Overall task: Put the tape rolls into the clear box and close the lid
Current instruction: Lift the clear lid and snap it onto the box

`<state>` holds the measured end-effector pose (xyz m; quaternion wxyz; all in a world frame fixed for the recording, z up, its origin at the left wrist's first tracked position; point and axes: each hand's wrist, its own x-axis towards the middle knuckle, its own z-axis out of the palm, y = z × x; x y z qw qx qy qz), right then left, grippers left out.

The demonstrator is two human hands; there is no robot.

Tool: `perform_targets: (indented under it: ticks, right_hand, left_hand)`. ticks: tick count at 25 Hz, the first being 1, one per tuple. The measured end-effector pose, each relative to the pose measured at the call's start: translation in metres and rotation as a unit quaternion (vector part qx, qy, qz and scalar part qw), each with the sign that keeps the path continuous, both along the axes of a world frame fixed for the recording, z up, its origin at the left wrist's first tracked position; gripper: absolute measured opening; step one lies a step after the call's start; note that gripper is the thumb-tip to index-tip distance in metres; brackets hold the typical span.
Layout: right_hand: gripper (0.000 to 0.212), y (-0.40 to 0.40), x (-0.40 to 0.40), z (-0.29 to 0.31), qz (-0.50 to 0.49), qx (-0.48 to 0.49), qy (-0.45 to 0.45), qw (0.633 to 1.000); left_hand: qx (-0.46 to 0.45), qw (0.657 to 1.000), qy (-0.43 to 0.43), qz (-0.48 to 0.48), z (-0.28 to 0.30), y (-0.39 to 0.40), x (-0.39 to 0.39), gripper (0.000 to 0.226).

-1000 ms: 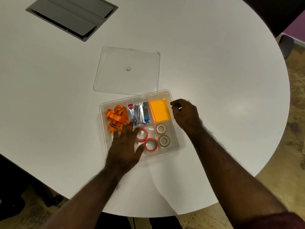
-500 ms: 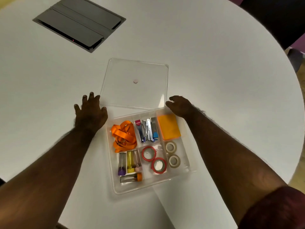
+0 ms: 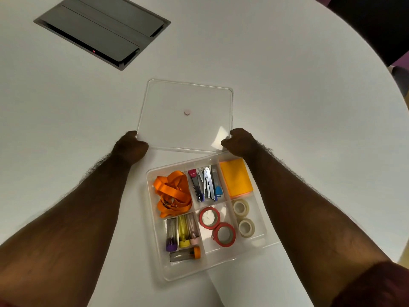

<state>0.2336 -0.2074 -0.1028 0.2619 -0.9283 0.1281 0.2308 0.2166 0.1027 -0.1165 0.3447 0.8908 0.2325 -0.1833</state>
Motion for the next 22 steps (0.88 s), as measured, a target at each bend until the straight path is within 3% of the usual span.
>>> perform_targets:
  ticks: [6,11,16,18,22]
  right_hand:
    - [0.031,-0.008,0.007,0.019,-0.156,0.093,-0.017,0.983]
    - [0.032,-0.011,0.004,0.057,-0.305,0.336,-0.037,0.890]
    - [0.036,-0.036,-0.020,0.090,-0.205,0.361,-0.095,0.905]
    - [0.034,-0.043,-0.033,0.100,-0.166,0.338,-0.150,0.914]
    - [0.038,-0.057,-0.057,0.110,-0.133,0.310,-0.223,0.915]
  left_hand:
    - [-0.126,0.975,-0.068,0.170,0.006,0.011,0.008,0.044]
    - [-0.216,0.951,-0.086,0.204,0.035,0.009,0.007,0.033]
    - [-0.221,0.942,-0.156,0.196,0.071,0.003,-0.022,0.029]
    - [-0.235,0.927,-0.175,0.235,0.083,-0.004,-0.040,0.028]
    - [-0.387,0.877,-0.059,0.280,0.105,-0.015,-0.080,0.066]
